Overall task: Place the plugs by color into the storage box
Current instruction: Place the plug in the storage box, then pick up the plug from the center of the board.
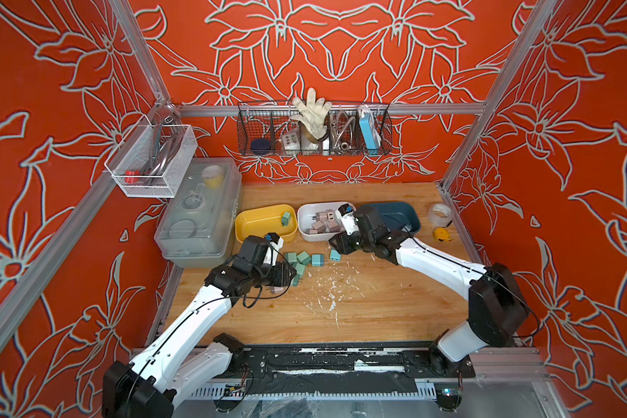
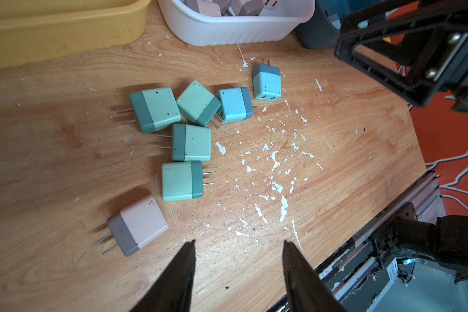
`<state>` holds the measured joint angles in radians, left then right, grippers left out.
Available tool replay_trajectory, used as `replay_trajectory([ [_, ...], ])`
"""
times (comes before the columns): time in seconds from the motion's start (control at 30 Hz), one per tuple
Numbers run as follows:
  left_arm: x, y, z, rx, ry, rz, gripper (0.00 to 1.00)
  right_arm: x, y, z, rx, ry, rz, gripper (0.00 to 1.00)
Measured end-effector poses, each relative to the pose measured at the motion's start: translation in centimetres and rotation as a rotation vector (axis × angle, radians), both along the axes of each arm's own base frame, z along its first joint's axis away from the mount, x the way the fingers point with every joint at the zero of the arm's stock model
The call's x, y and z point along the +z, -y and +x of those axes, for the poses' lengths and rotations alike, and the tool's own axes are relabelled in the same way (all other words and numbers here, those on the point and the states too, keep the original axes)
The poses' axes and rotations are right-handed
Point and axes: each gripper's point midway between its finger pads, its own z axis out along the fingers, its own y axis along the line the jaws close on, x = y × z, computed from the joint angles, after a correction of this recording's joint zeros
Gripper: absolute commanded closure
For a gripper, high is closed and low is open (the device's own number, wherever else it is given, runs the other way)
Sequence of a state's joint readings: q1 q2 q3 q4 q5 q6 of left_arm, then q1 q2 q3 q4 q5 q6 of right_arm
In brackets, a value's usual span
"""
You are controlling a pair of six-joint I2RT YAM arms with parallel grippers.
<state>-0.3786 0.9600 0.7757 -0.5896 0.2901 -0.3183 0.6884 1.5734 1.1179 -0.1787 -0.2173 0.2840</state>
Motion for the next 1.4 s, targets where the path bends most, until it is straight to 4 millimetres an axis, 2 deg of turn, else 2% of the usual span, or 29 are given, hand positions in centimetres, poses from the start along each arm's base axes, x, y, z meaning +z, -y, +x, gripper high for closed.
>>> replay_trajectory([
  [0.2, 0.0, 0.0, 0.0, 0.000, -0.001, 0.000, 0.47, -0.1, -2.4, -2.3, 0.109, 0.020, -0.013, 0.40],
  [0.33, 0.3, -0.6, 0.0, 0.021, 0.022, 0.018, 0.49, -0.9, -4.2, -3.9, 0.194, 0.009, -0.010, 0.40],
  [0.57, 5.1, -3.0, -0.5, 0.118, 0.248, 0.008, 0.48, -2.1, -7.0, -6.3, 0.331, -0.017, 0.021, 0.40],
  [0.67, 6.4, -4.1, -1.2, 0.163, 0.304, 0.003, 0.45, -2.0, -7.9, -7.3, 0.391, -0.004, 0.026, 0.39],
  [0.87, 5.9, -6.6, -2.6, 0.252, 0.308, 0.062, 0.45, -2.2, -10.2, -8.5, 0.495, 0.061, 0.023, 0.38],
  [1.07, 5.4, -8.4, -3.2, 0.339, 0.365, 0.079, 0.45, -2.9, -13.1, -9.9, 0.627, 0.227, -0.013, 0.35],
  [1.2, 5.7, -9.2, -3.3, 0.376, 0.399, 0.084, 0.43, -4.4, -14.8, -11.0, 0.711, 0.305, -0.049, 0.34],
  [1.27, 6.1, -9.7, -3.4, 0.401, 0.429, 0.082, 0.42, -5.8, -15.5, -11.5, 0.750, 0.323, -0.074, 0.34],
  [1.4, 6.9, -11.0, -3.8, 0.457, 0.488, 0.082, 0.42, -7.9, -16.3, -11.5, 0.788, 0.346, -0.108, 0.33],
])
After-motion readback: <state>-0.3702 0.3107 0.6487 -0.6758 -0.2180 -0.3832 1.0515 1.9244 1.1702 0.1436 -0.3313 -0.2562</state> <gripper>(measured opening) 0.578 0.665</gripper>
